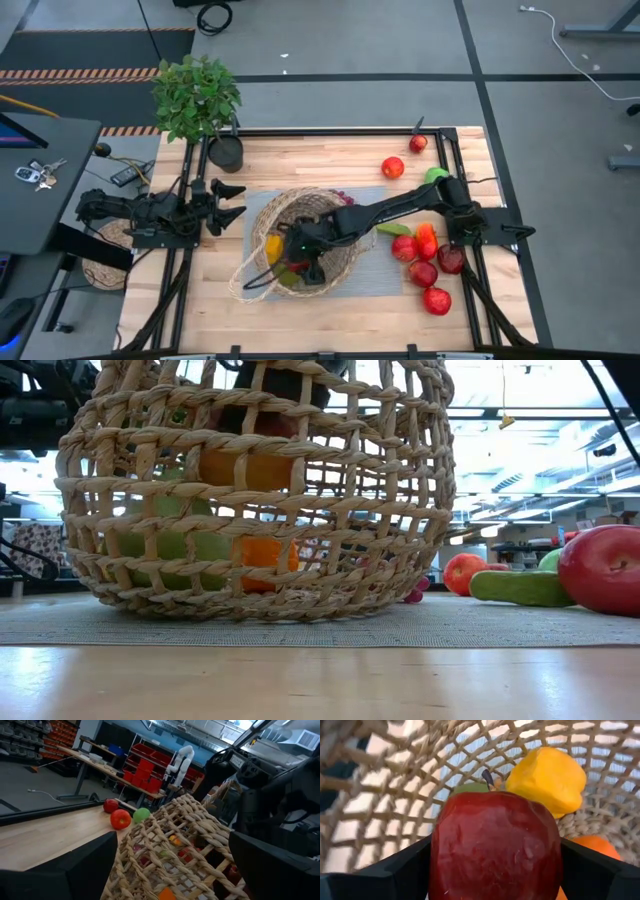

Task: Build produce basket
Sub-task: Put the dark red apple into the brown basket, then put the green cucumber into the brown basket

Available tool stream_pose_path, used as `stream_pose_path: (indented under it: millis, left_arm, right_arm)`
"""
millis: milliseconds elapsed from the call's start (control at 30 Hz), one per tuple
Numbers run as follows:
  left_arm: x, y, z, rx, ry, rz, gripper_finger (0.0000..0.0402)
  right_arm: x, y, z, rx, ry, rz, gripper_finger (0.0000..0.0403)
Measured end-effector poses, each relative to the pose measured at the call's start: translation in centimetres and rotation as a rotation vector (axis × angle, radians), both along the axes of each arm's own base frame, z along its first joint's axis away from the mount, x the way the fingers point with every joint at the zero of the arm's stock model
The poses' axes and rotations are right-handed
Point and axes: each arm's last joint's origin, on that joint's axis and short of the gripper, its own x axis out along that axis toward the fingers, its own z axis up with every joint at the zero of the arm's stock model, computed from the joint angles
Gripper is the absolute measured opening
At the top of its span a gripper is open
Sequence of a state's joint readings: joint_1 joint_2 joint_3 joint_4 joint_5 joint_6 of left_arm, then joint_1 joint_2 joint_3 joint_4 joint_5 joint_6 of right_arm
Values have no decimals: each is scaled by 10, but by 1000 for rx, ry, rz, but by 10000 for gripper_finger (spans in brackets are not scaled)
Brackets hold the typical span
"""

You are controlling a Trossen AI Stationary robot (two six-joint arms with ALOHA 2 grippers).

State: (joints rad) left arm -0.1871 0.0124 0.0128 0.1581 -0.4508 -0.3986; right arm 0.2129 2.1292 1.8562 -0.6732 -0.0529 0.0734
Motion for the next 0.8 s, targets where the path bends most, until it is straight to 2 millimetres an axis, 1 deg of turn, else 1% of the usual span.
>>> stream_pose_path:
  millis: [133, 200, 333, 433, 533, 667, 800]
  left_arm:
    - [0, 0, 0, 0, 0, 0, 389]
    - [0, 0, 0, 0, 0, 0, 389]
    - [0, 0, 0, 1, 5, 0, 389]
    - [0, 0, 0, 1, 4, 0, 389]
    - [0, 0, 0, 0, 3, 0, 389]
    - [0, 0, 0, 0, 3, 0, 389]
    - [0, 0, 0, 1, 3, 0, 389]
  right_arm:
    - [3, -2, -6, -34, 5, 6, 361]
    - [5, -6, -4, -36, -11, -19, 363]
    - [5, -12, -4, -26, 1, -34, 382]
    - [4, -14, 6, -24, 14, -46, 397]
    - [3, -17, 28, -62, 21, -57, 393]
    - [-4, -21, 78, -173, -29, -122, 386]
    - [-22, -23, 126, -336, -98, -184, 382]
